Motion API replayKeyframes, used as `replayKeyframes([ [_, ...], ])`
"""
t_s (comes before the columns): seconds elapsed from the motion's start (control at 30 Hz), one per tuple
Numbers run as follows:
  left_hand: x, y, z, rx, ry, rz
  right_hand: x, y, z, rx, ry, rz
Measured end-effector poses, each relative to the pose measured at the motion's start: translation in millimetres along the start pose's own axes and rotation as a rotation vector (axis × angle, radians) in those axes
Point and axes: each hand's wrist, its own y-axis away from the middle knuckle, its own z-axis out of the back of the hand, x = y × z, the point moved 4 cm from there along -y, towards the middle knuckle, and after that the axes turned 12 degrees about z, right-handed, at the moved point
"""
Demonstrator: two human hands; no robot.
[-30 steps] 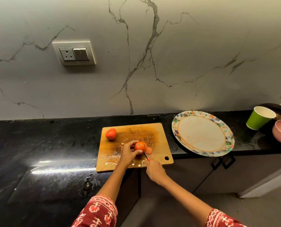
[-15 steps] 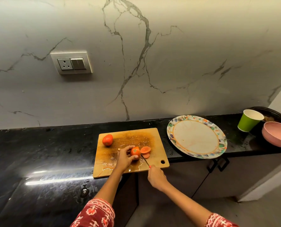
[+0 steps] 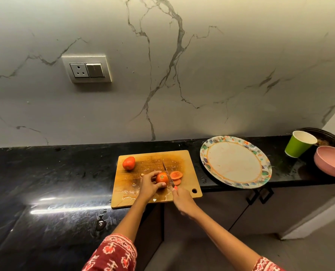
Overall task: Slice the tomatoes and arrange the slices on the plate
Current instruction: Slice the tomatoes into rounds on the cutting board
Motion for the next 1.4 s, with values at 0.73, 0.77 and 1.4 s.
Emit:
replayKeyframes([
  [0.73,3,-4,-2,-0.015,-0.040,-0.025,4,-4,0,-0.058,0.122,0.015],
  [0.77,3,-4,-2,-0.016,-0.043,-0.023,4,-6,-1,-0.053,0.125,0.012],
  [1.4,-1,-5,-3,-0.010,-0.121,-0.054,17,-18,7,-0.013,0.070,-0.012],
])
